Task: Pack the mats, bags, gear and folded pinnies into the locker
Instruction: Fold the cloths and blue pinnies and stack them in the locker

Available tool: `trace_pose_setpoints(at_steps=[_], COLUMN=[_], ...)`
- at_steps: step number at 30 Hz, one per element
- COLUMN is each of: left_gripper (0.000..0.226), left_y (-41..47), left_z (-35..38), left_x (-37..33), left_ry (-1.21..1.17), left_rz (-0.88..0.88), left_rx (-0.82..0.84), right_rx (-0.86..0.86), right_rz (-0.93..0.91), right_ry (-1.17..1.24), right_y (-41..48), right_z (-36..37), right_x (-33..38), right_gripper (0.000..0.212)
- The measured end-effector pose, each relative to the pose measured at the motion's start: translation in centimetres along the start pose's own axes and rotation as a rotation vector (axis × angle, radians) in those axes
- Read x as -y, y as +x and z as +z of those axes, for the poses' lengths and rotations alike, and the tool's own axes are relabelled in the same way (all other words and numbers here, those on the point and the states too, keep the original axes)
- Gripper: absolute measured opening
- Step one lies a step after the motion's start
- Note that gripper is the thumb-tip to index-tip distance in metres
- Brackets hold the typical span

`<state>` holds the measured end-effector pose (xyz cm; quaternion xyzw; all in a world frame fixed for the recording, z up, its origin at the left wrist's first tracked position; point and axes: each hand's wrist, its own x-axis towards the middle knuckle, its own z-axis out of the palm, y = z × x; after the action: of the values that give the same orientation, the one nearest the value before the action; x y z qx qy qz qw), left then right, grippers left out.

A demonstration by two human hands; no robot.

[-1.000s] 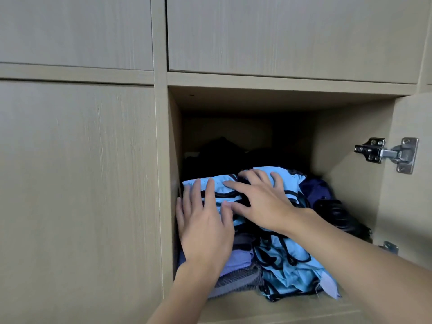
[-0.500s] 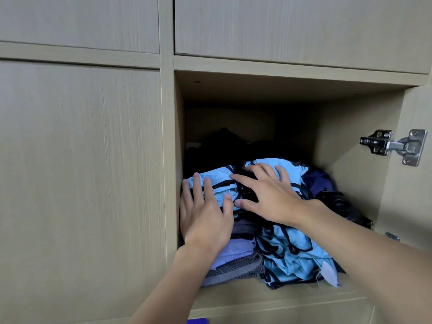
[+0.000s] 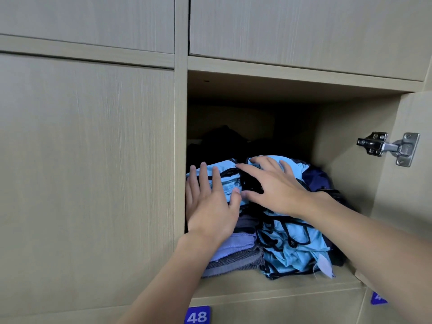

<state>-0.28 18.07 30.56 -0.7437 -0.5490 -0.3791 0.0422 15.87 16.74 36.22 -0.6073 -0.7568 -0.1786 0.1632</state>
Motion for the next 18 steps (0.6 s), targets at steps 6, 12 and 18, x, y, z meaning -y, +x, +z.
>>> trace_pose_setpoints(at_steps=[6, 12, 18], left_gripper=[0.068, 0.071, 0.075], left_y=[-0.4, -1.1, -5.3], left_z=[-0.9, -2.1, -2.4], left_x=[-0.1, -0.6, -2.3], left_ry=[-0.076, -0.148, -0.302], left_rz=[0.057, 0.137, 0.364], left_rx=[-0.031, -0.066, 0.095], right_rx=[-0.028, -0.032, -0.121], right_rz=[0.020, 0.056, 0.154], right_ry=[-0.015, 0.006, 0.065], right_y=[-0.7, -2.8, -9.7], right_z=[-1.3, -2.1, -1.3], right_x=[0.6, 1.0, 0.8], right_gripper=[0.070, 0.069, 0.058])
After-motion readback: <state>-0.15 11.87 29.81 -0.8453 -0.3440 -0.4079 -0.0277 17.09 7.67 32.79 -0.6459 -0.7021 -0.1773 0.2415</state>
